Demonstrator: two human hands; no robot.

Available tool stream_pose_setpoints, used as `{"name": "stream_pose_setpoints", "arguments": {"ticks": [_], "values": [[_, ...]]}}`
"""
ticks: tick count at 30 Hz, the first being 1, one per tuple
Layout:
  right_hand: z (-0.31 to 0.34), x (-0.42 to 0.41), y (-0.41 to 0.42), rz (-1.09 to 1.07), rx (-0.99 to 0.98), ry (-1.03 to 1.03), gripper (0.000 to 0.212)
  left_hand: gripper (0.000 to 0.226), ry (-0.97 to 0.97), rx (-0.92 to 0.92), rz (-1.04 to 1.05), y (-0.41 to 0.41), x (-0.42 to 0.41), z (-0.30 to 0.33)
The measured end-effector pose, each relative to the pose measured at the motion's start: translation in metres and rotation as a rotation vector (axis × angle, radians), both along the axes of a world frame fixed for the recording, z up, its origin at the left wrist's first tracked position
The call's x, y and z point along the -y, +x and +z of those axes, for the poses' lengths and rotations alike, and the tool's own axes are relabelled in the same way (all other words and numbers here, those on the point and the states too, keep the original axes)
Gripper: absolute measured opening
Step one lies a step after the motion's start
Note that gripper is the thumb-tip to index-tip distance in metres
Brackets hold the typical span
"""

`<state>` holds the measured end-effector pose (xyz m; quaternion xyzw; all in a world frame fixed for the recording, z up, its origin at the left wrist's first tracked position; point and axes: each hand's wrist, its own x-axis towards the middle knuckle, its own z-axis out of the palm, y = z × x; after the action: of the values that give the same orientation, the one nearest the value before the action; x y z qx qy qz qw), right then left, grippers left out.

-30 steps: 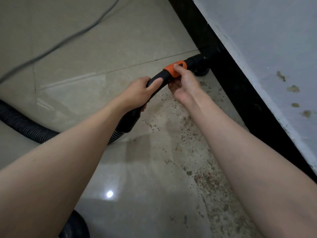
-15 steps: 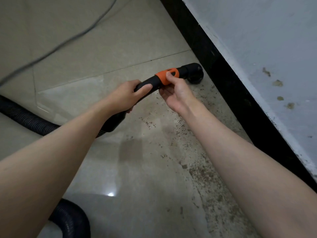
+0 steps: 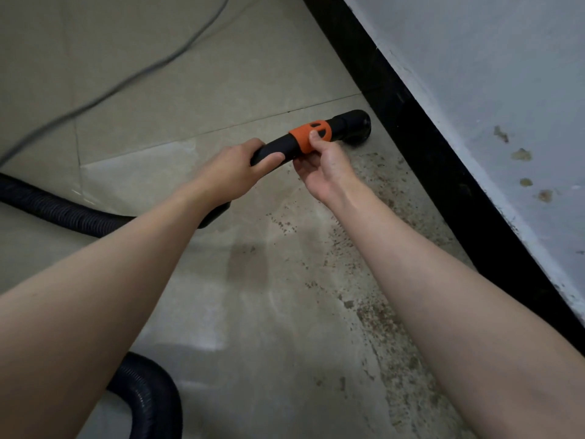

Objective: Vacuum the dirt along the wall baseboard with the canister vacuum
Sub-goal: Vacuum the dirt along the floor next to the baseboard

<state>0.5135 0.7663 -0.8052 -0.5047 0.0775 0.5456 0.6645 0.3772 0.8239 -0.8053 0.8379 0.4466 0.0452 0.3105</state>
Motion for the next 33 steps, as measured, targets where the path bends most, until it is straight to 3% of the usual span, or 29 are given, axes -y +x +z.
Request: {"name": "stream_pose_setpoints", "arguments": {"ticks": [7, 14, 33], "values": [[-0.012, 0.012, -0.009, 0.013, -0.069, 0.043, 0.027, 0.034, 0.036, -0.022, -0.012, -0.013, 0.011, -0.015], [-0.008, 0.008, -0.042, 0.119, -0.073, 0.031, 0.039, 0.026, 0.06, -0.037, 0.039, -0.053, 0.009, -0.013], [0.013, 0.029, -0.101, 0.306, -0.097, -0.044, 0.039, 0.032, -0.016, -0.131, 0.226, -0.118, 0.052, 0.009]]}}
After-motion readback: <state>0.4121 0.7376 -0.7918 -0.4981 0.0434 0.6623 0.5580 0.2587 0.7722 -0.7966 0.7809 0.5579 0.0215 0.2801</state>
